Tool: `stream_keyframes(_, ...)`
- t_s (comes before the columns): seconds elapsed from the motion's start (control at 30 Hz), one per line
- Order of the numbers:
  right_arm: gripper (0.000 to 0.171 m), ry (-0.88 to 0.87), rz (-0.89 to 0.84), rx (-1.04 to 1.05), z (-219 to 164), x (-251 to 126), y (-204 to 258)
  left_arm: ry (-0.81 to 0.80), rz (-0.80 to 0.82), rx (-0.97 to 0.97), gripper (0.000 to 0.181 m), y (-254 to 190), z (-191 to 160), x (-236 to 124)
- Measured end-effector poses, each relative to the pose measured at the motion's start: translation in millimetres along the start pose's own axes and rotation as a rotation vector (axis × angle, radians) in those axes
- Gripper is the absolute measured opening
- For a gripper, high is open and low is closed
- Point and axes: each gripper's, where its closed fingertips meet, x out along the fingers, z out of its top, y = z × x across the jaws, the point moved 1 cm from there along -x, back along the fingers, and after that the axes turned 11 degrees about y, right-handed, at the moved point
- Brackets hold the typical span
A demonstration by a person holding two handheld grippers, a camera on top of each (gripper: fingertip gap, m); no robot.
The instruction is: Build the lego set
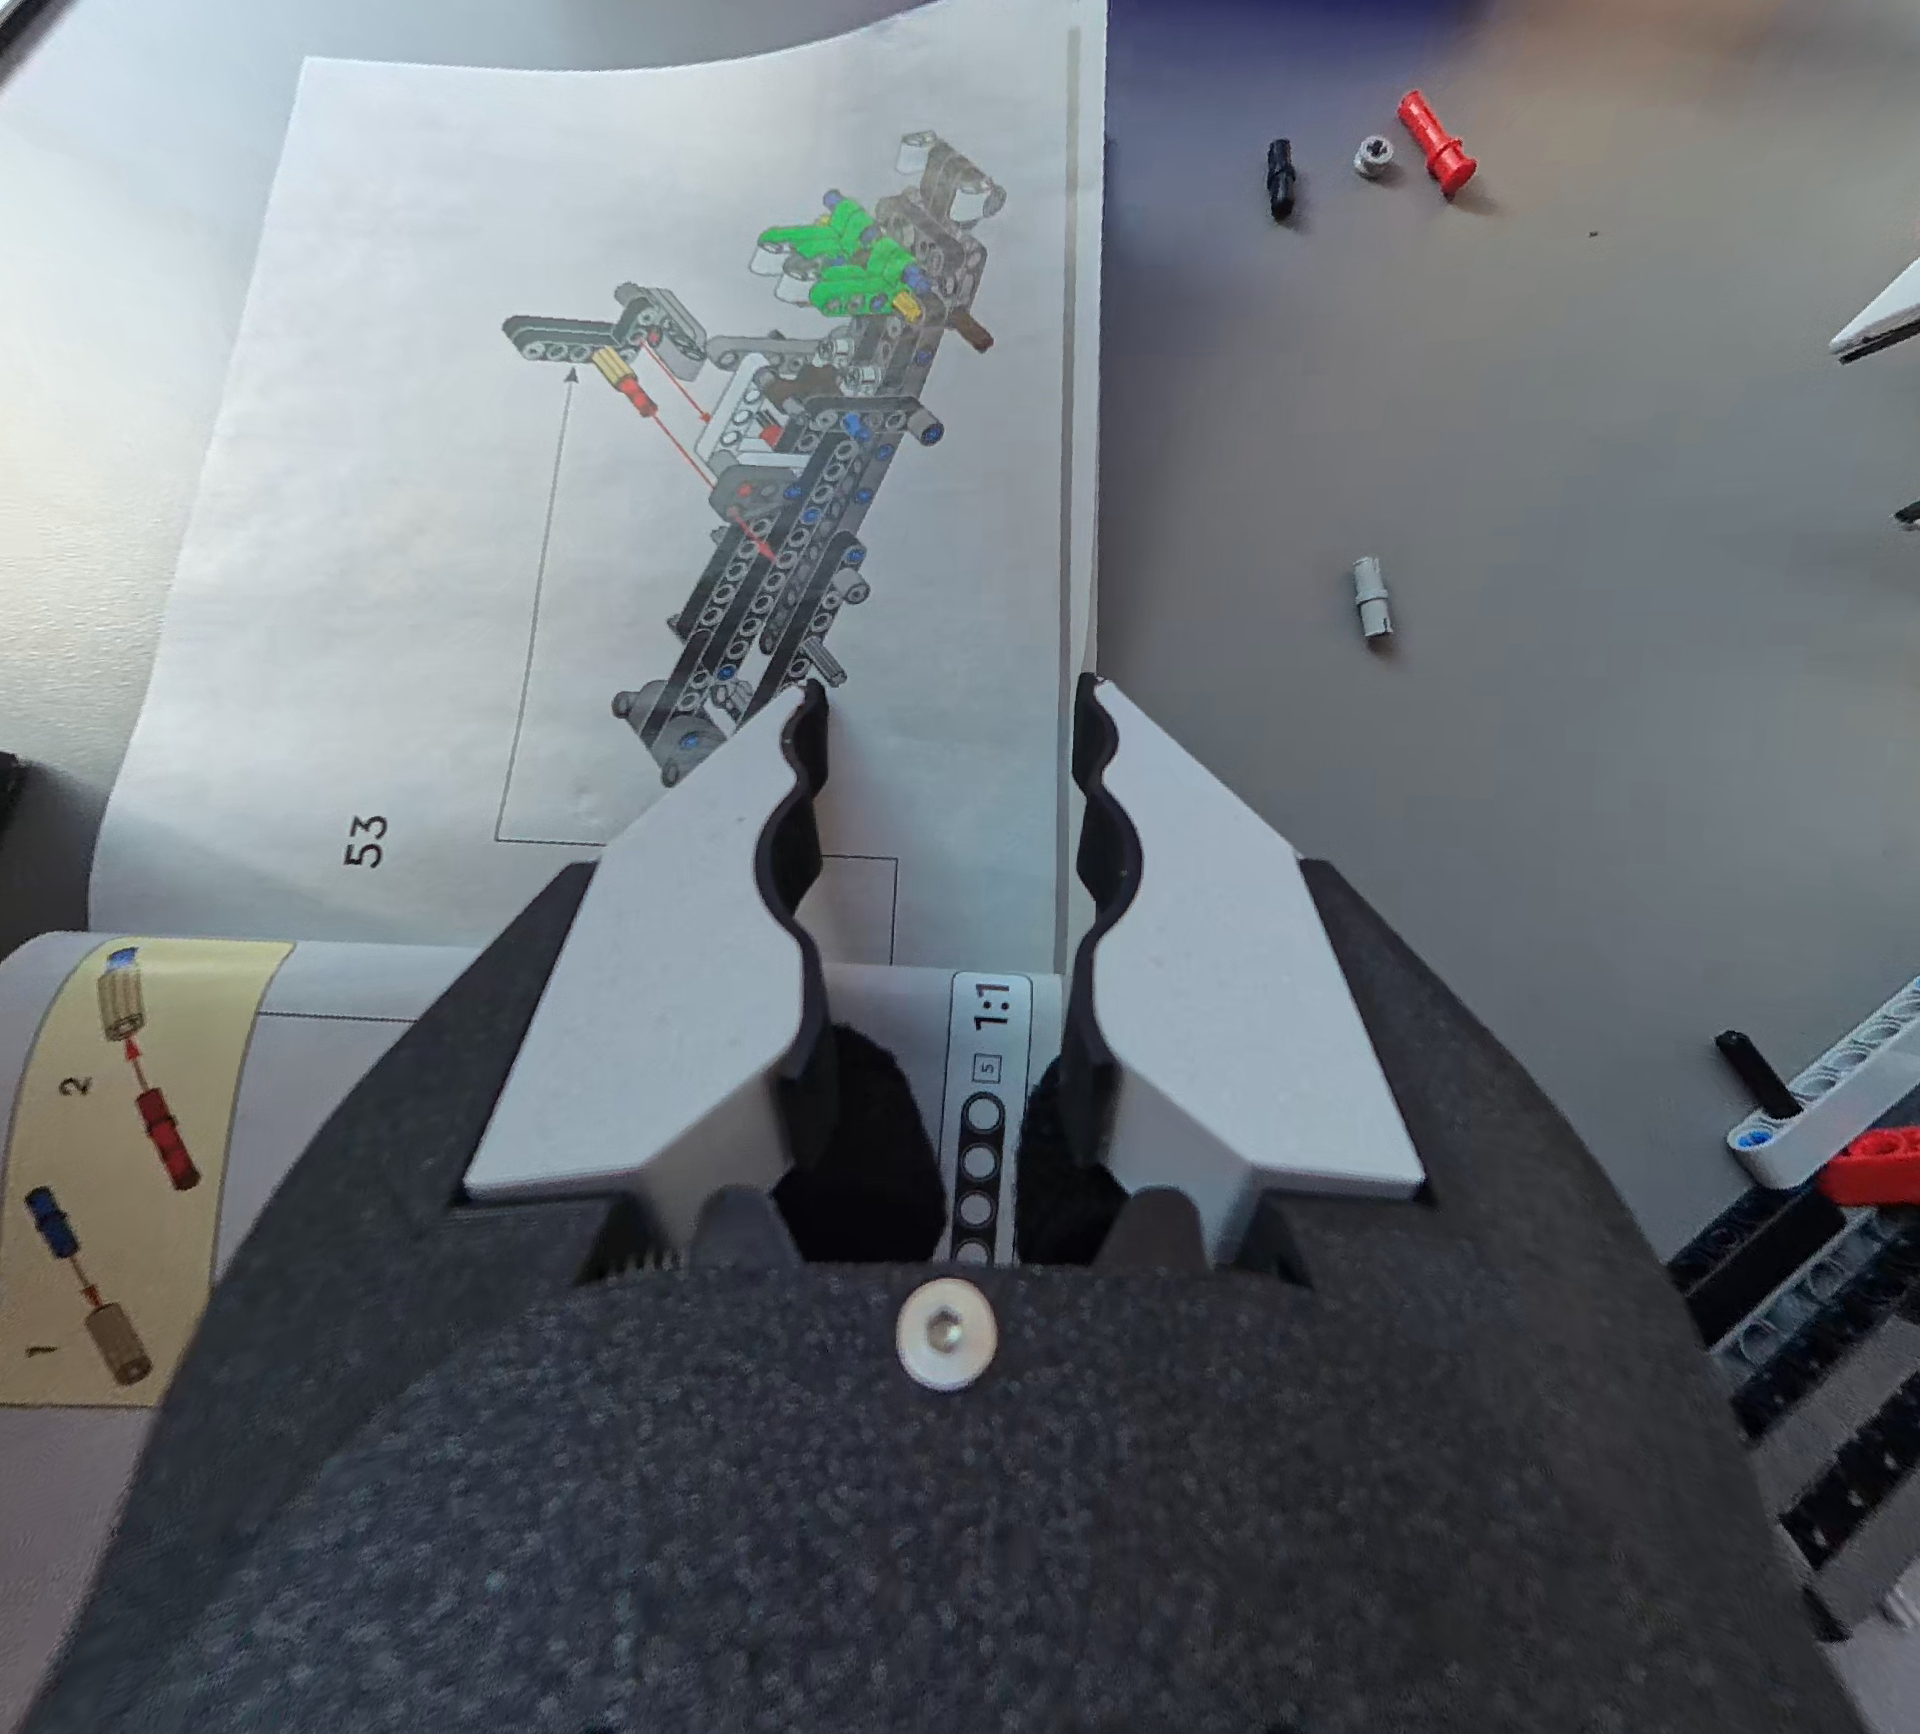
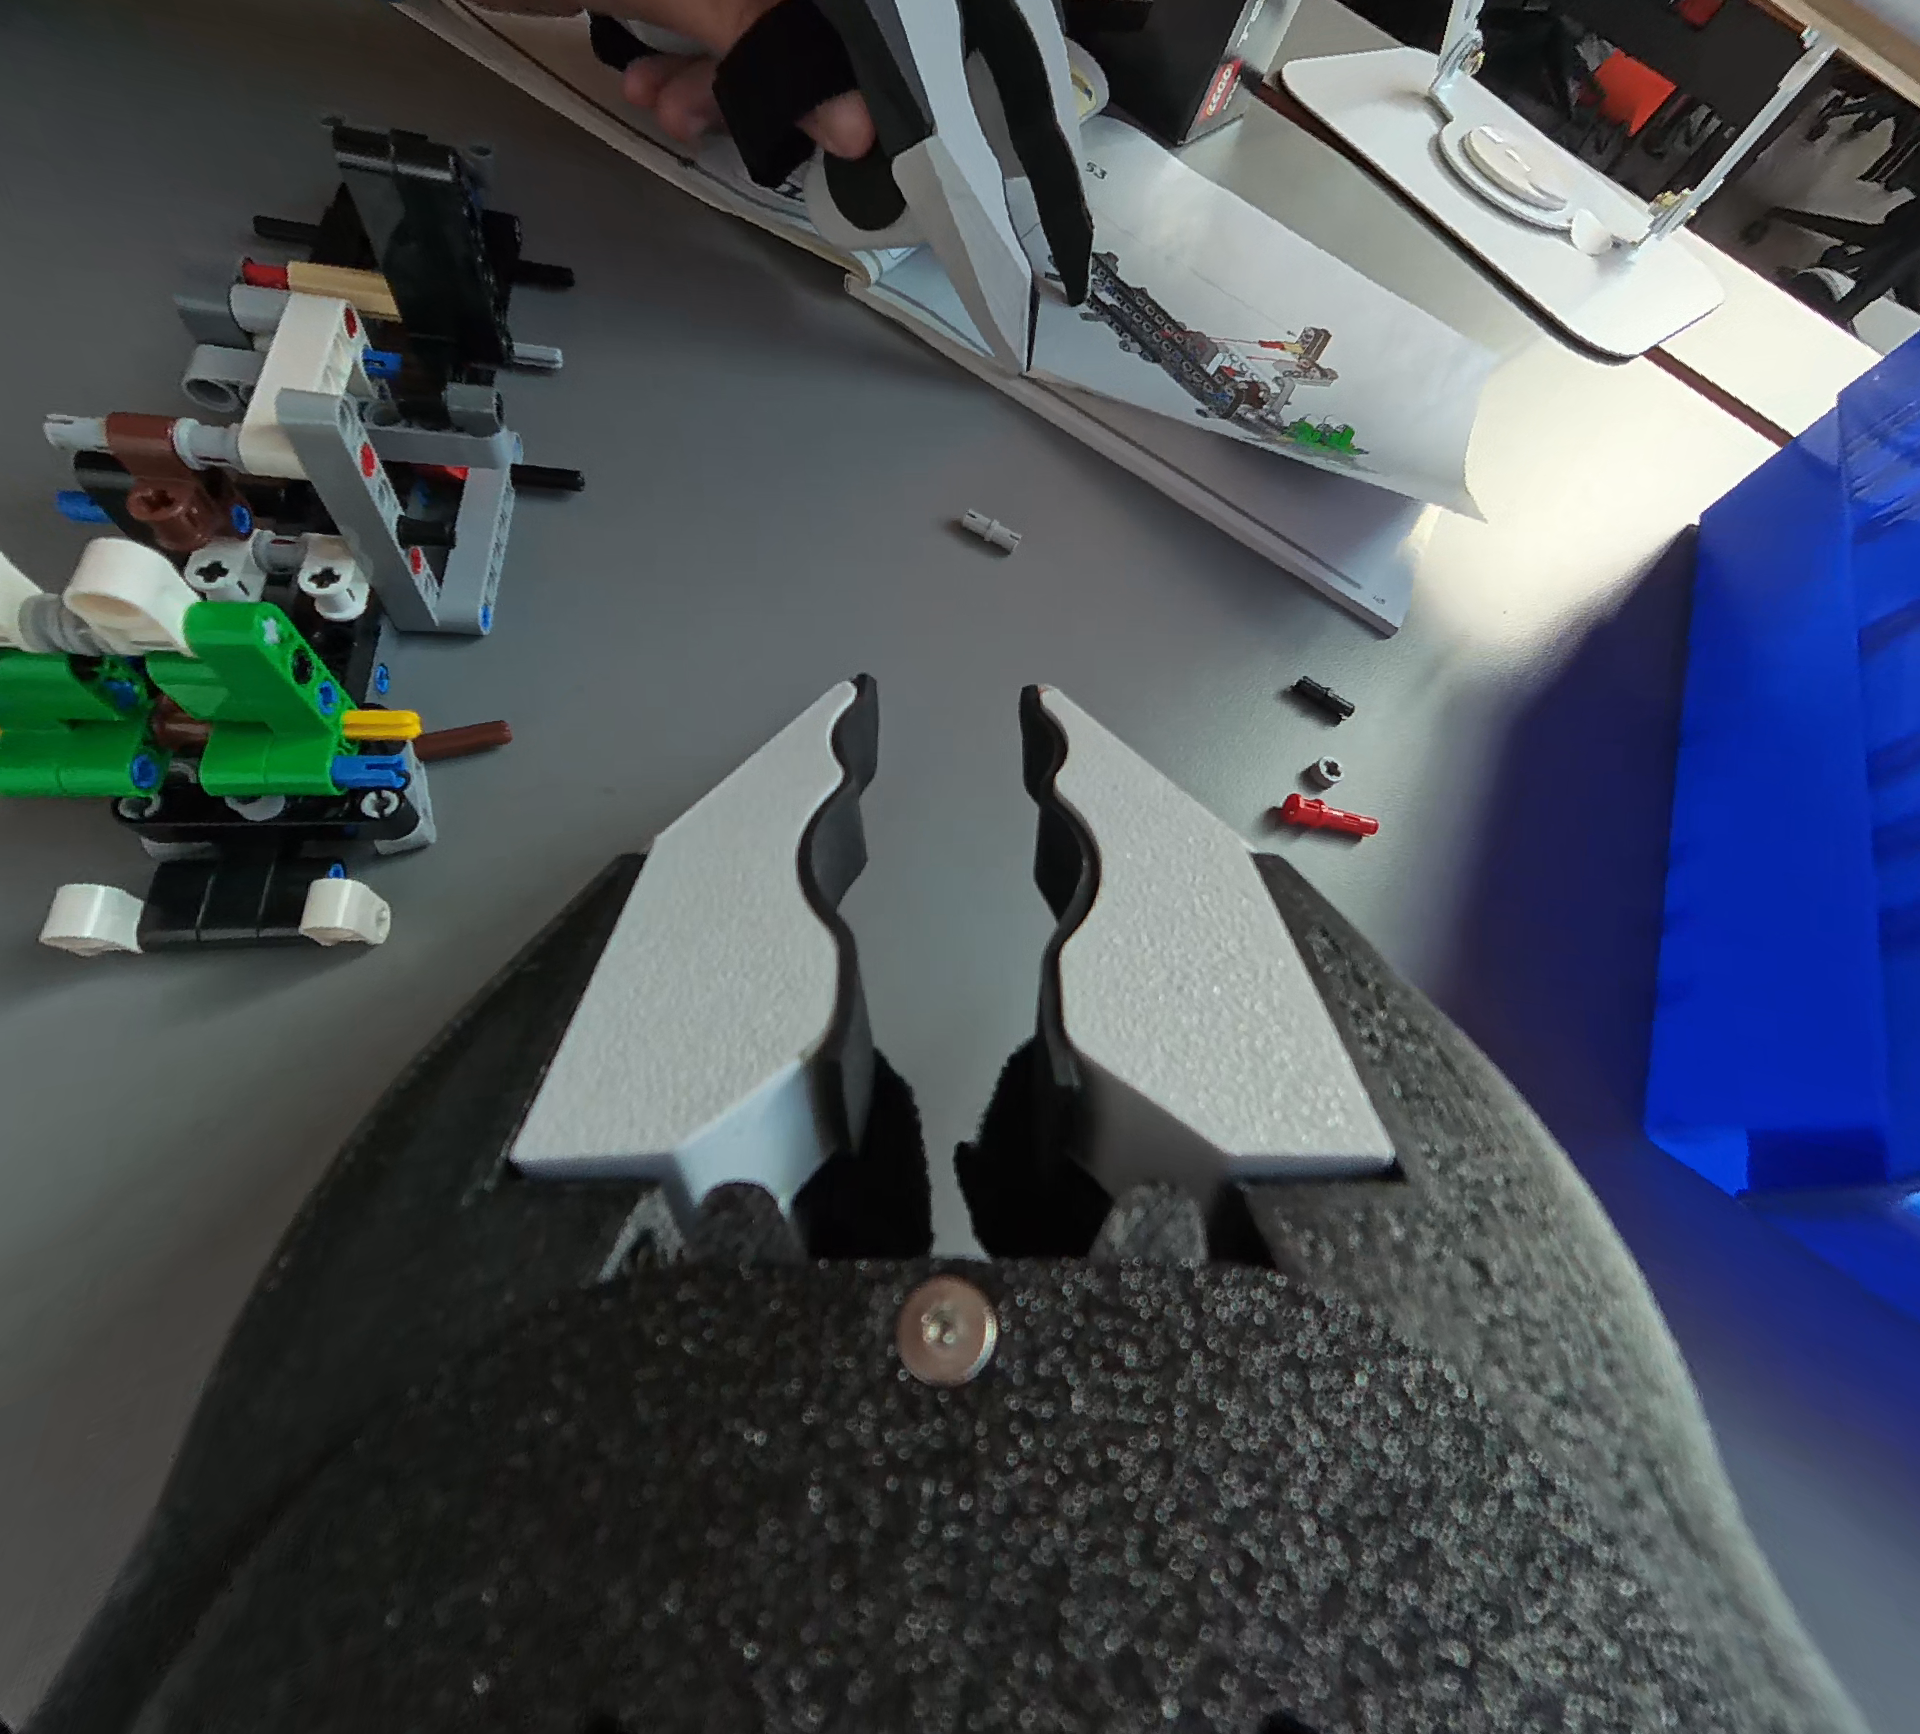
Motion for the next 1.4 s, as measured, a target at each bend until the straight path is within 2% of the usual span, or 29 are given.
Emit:
stream_keyframes(0.2,0.027,0.009,-0.007,-0.033,-1,1,4,-0.012,0.024,0.015,0.046,0,1,1)
stream_keyframes(0.57,0.027,-0.050,0.037,0.047,4,-6,-2,0.000,0.014,0.024,0.050,-2,0,-1)
stream_keyframes(0.67,0.027,-0.047,0.016,0.043,4,-6,-4,-0.031,0.002,0.031,0.053,-7,5,-10)
stream_keyframes(0.77,0.031,-0.057,0.034,0.087,7,-8,2,-0.086,-0.017,0.058,0.054,-18,10,-35)
stream_keyframes(0.83,0.032,-0.102,0.125,0.158,14,-15,15,-0.122,-0.056,0.109,0.053,-35,8,-56)
stream_keyframes(0.93,0.043,-0.122,0.320,0.256,30,-25,39,-0.122,-0.167,0.237,0.053,-74,-11,-85)
stream_keyframes(1.03,0.045,-0.181,0.463,0.305,57,-36,62,-0.074,-0.252,0.394,0.062,-109,-36,-101)
stream_keyframes(1.17,0.052,-0.148,0.479,0.262,69,-29,81,-0.050,-0.280,0.584,0.083,-140,-50,-99)
stream_keyframes(1.33,0.054,-0.118,0.468,0.247,63,-22,80,0.047,-0.285,0.675,0.088,-151,-54,-77)
stream_keyframes(1.4,0.053,-0.125,0.485,0.259,64,-22,80,0.053,-0.326,0.673,0.081,-156,-55,-69)
